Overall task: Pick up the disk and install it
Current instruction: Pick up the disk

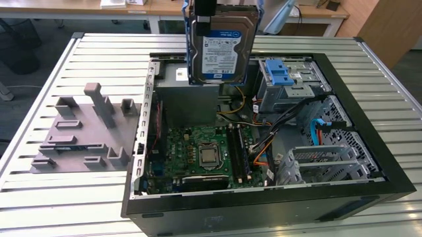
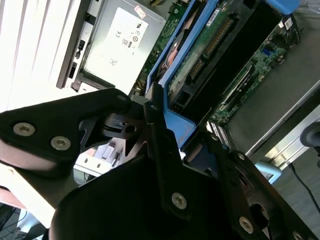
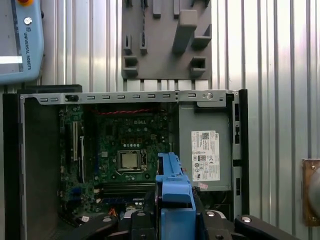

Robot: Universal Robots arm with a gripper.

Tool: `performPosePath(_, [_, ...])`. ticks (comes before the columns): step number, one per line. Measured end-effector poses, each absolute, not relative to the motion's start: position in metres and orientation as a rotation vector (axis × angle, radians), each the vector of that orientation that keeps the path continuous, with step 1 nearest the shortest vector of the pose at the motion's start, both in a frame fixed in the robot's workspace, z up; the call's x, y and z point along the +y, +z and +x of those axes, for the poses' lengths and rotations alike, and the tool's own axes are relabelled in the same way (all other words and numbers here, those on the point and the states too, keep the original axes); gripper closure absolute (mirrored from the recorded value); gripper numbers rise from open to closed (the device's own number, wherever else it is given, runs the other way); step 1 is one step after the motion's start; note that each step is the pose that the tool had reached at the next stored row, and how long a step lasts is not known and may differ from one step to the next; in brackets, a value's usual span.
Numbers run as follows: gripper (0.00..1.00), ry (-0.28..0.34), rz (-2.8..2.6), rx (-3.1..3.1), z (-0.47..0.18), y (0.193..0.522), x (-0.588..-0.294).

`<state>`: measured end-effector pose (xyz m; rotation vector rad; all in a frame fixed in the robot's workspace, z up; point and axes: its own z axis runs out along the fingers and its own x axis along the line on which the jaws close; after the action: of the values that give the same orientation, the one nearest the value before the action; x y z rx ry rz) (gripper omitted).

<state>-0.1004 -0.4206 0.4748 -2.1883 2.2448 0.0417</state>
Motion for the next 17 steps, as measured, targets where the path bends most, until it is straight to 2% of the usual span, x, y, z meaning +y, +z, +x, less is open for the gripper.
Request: performPosePath(17, [0.64,0.042,-2.189,2.245,-0.090,0.474,-0.452])
